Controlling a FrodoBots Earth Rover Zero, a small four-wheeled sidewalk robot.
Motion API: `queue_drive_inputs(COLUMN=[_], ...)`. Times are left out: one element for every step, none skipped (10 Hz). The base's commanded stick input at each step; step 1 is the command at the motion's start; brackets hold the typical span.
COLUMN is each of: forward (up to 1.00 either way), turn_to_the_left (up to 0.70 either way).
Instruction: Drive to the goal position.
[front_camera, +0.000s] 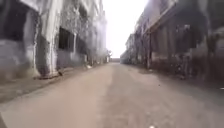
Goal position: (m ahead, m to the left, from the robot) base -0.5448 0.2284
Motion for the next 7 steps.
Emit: queue_drive_inputs(forward=[-1.0, -1.0, -1.0, -1.0, -1.0, -1.0, -1.0], turn_to_the_left=[0.0, 0.0, 0.0, 0.0, 0.0, 0.0, 0.0])
